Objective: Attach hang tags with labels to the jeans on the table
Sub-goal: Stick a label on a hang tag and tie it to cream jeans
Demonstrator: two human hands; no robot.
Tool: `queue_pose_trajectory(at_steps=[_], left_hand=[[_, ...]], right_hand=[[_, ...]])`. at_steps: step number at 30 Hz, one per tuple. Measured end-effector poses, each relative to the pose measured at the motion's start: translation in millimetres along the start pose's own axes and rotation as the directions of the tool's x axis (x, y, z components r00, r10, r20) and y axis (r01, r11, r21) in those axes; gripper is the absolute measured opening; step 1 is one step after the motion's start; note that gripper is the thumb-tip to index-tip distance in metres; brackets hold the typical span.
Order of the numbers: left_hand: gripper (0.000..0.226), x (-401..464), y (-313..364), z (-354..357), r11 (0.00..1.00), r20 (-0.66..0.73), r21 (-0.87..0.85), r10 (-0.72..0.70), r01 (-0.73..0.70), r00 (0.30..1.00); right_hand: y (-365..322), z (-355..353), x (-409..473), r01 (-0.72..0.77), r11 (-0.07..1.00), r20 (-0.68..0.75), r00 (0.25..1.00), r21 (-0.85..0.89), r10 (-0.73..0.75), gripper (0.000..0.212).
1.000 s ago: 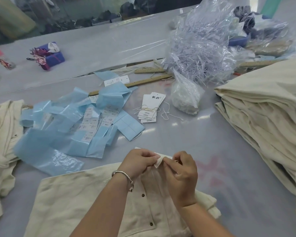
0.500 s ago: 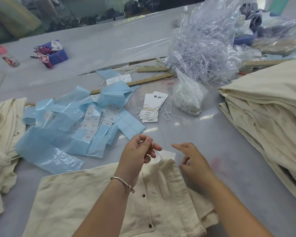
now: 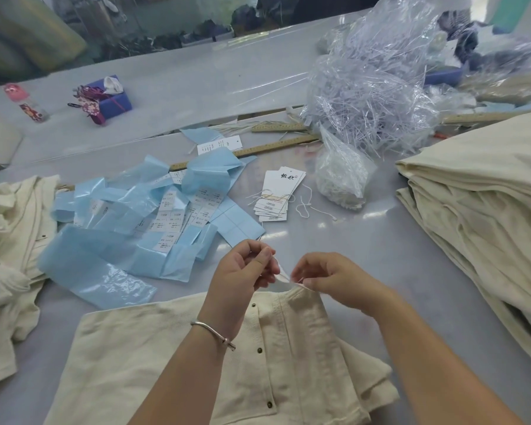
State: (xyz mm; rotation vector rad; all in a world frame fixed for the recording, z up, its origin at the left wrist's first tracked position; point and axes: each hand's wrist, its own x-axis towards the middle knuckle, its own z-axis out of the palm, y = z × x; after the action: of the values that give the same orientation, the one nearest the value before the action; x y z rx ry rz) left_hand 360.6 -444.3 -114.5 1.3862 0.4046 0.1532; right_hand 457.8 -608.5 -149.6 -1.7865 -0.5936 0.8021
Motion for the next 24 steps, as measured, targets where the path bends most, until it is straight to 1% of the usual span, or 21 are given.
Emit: queue_pose_trajectory(at_steps=[4, 6, 9, 11, 15, 19, 22, 24], left_hand=[[0.011, -6.8, 1.2, -2.3, 1.0, 0.02, -0.019, 0.008, -0.008, 1.0], [0.011, -9.2, 0.1, -3.5, 1.0, 0.013, -0.003, 0.001, -0.001, 1.0], [0.011, -11.2, -0.8, -3.1, 1.0, 0.003, -0.005, -0.01, 0.01, 1.0], [0.011, -11.4, -0.8, -2.2, 1.0, -0.001, 0.002, -0.006, 0.006, 1.0], [0.01, -10.5, -0.7, 0.5, 0.999, -0.003, 0.043, 0.015, -0.014, 1.0], [0.007, -10.5, -1.2, 3.7, 0.992, 0.009, 0.116, 0.042, -0.043, 0.999], [0.007, -12.2, -1.2, 7.4, 0.984, 0.045, 0.171, 0.049, -0.056, 0.998], [0.008, -13.6, -0.7, 9.1, 0.982, 0.057, 0.177, 0.055, -0.065, 0.997]], right_hand=[[9.8, 7.1, -3.6, -0.06, 0.995, -0.161, 0.984, 0.081, 0.072, 0.036], [15.4, 5.6, -6.2, -0.107, 0.989, -0.16, 0.98, 0.098, 0.121, 0.031], [22.1, 3.5, -7.5, -0.175, 0.983, -0.181, 0.966, 0.058, 0.183, 0.017], [24.4, 2.6, -8.4, -0.211, 0.976, -0.202, 0.955, 0.051, 0.217, 0.015], [23.8, 5.2, -14.1, -0.251, 0.958, -0.19, 0.943, 0.138, 0.274, 0.023], [18.7, 15.1, -19.5, -0.219, 0.958, -0.192, 0.948, 0.187, 0.254, 0.026], [13.6, 20.6, -21.2, -0.188, 0.928, -0.145, 0.959, 0.323, 0.245, 0.02], [11.3, 23.2, -22.8, -0.163, 0.89, -0.093, 0.971, 0.425, 0.222, 0.021]])
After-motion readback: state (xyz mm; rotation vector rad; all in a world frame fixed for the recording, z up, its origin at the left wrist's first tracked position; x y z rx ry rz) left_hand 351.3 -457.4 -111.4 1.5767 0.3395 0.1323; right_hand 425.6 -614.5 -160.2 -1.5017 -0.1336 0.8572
